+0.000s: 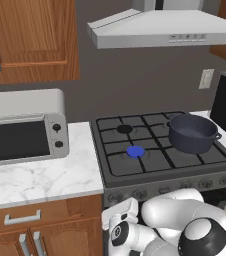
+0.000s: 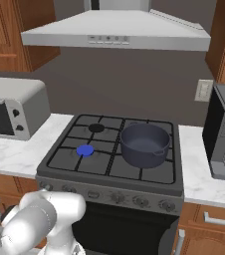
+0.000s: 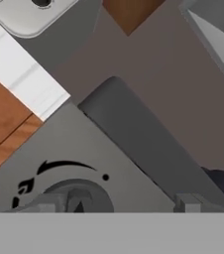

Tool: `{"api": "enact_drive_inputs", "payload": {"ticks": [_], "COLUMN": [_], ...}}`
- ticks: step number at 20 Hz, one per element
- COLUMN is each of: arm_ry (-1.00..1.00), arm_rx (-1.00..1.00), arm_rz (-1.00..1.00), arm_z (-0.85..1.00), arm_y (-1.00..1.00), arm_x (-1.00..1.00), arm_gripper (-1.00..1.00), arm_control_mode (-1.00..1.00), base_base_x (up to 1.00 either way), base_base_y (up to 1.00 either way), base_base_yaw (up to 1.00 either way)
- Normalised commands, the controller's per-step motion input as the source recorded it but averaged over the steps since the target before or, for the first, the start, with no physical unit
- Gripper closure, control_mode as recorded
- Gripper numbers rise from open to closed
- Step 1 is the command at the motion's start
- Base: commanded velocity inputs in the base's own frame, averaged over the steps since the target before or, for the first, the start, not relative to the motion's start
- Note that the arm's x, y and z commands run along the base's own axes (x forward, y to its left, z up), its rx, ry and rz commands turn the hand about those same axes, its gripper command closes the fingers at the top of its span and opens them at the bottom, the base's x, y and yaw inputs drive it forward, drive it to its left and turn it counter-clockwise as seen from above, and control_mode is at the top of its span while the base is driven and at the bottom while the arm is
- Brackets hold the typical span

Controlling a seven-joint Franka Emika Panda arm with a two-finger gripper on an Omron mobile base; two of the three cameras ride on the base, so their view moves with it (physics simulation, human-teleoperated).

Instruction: Turn off the front left burner of the stove.

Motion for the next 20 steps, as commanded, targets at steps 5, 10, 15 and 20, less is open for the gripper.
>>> {"api": "enact_drive_inputs", "payload": {"ticks": [5,10,15,20], "arm_ry": [0.08,0.05,0.00,0.00], "arm_rx": [0.00,0.00,0.00,0.00], "arm_rz": [0.07,0.06,0.07,0.04], "arm_z": [0.00,0.00,0.00,0.00], "arm_y": [0.00,-0.05,-0.41,-0.51], "arm_x": [-0.01,0.00,0.04,0.03], "arm_gripper": [-1.00,-1.00,-1.00,-1.00], "arm_control_mode": [-1.00,-1.00,-1.00,-1.00], "base_base_x": [0.00,0.00,0.00,0.00], "base_base_y": [0.00,0.00,0.00,0.00], "base_base_yaw": [0.00,0.00,0.00,0.00]}}
